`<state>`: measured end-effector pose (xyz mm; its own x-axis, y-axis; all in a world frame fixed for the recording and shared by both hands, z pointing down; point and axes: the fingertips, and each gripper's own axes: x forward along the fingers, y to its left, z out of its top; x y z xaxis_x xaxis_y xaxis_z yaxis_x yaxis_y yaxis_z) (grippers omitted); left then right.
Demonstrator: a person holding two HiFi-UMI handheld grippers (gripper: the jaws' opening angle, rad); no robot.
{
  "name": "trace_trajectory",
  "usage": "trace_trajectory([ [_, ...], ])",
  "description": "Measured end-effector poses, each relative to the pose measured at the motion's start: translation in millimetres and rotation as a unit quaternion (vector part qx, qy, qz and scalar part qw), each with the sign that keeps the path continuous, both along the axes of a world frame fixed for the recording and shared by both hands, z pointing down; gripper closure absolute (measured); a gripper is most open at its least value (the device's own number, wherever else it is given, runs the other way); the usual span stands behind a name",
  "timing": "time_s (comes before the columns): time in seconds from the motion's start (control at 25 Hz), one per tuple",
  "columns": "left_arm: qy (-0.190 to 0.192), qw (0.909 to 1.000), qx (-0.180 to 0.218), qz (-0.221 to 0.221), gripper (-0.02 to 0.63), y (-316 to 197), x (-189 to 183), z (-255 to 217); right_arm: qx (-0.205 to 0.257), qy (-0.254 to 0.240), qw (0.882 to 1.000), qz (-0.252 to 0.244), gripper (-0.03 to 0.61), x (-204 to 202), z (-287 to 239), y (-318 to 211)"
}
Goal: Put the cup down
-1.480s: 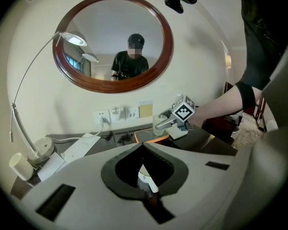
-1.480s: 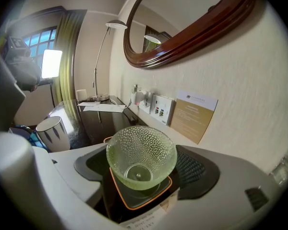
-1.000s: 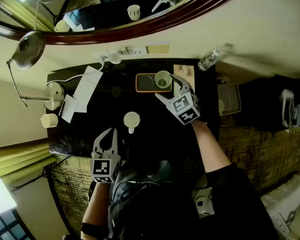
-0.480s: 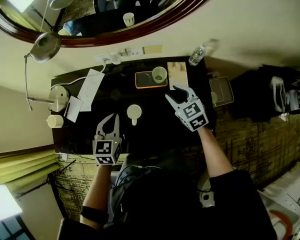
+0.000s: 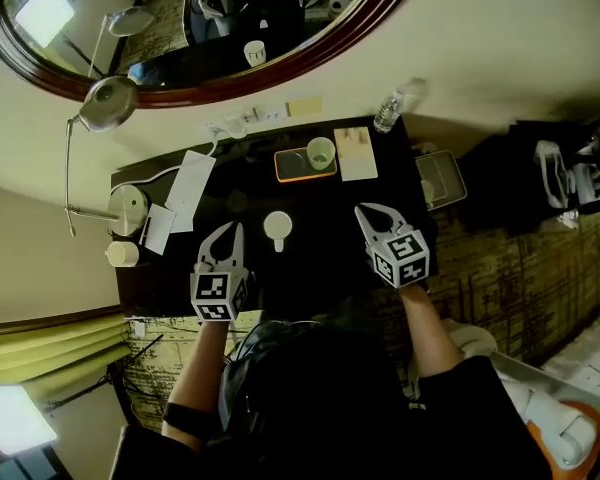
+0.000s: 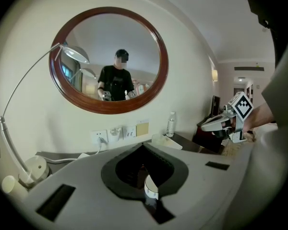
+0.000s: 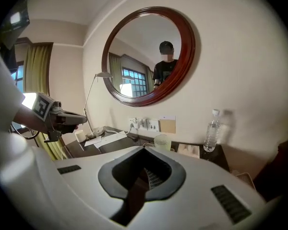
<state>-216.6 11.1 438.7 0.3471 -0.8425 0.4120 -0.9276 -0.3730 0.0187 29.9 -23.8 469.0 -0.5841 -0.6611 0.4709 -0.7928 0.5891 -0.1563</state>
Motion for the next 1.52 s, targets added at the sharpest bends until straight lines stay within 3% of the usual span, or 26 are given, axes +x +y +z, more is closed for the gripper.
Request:
trace_trajectory([
  [0.56, 0.037, 0.9992, -0.003, 0.012, 0.611, 0.8, 10.0, 0.2, -0.002, 0.002, 1.0, 0.013, 0.566, 15.0, 11.7, 16.5],
  [0.84, 0.029, 0.9994, -0.019, 0.006, 0.611, 4.6, 12.8, 17.0, -0.011, 0.003, 1.0, 0.007, 0.566, 16.1, 16.2, 21.4],
  [0.88, 0.029, 0.9992, -0.028, 0.008, 0.595, 5.3, 15.1, 22.5, -0.014, 0.003, 1.0, 0.005, 0.566, 15.4, 16.4, 23.0],
  [1.0, 0.028, 0.9974, -0.064, 0.02, 0.441, 9.7, 25.2, 45.7, -0.018, 0.008, 1.0, 0.0, 0.566, 15.7, 22.5, 27.4],
  [1.28, 0.025, 0.9868, -0.158, 0.027, 0.151, 17.4, 47.3, 118.8, -0.03, 0.036, 0.999, -0.019, 0.566, 17.5, 36.3, 37.3],
  [1.4, 0.018, 0.9819, -0.185, 0.034, 0.094, 14.9, 59.6, 140.2, -0.037, 0.042, 0.998, -0.02, 0.566, 22.2, 44.4, 41.1],
  [1.52, 0.015, 0.9788, -0.201, 0.038, 0.087, 7.4, 70.2, 158.9, -0.045, 0.047, 0.998, -0.021, 0.566, 27.6, 58.1, 43.3],
])
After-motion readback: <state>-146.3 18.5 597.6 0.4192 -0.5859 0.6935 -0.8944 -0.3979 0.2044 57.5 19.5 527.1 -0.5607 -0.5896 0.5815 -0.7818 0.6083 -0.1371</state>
